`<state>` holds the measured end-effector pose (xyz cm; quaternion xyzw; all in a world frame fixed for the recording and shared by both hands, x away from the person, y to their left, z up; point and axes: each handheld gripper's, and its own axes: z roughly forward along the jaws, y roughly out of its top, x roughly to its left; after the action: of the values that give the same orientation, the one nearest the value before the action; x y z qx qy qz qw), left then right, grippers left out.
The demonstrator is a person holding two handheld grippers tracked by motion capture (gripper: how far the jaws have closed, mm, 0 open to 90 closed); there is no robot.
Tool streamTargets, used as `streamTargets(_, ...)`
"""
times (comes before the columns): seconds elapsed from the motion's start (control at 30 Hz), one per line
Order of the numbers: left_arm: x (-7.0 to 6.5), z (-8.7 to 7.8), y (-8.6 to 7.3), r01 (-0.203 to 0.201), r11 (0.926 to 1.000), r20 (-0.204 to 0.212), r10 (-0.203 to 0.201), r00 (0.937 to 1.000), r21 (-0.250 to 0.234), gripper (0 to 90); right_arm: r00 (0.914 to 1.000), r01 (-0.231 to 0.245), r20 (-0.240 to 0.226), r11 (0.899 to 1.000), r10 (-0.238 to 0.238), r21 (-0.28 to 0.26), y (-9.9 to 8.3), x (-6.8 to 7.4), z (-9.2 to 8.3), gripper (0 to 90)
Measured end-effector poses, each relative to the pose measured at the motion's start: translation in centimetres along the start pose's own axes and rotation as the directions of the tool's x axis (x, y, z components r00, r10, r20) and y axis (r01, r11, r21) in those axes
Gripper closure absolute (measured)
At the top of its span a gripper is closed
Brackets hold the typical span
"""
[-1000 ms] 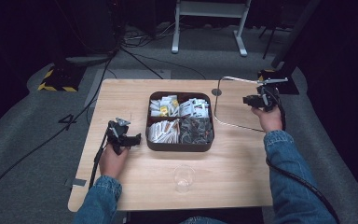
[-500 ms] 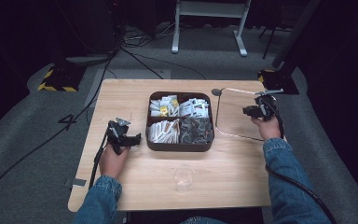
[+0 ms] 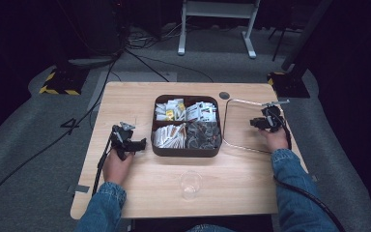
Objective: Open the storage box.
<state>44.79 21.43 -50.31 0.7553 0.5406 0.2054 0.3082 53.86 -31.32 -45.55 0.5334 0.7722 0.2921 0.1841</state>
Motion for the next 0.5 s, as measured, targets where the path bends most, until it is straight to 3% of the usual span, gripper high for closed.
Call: streamTargets(0.5,0.0,0.0,0.0,0.000,1.0000,0.000,0.000,1.0000,0.000,15.9,0.9998,-0.017,-0.007,0.999,0.017,0.037,-1.6,-0.1,1.5,58.1)
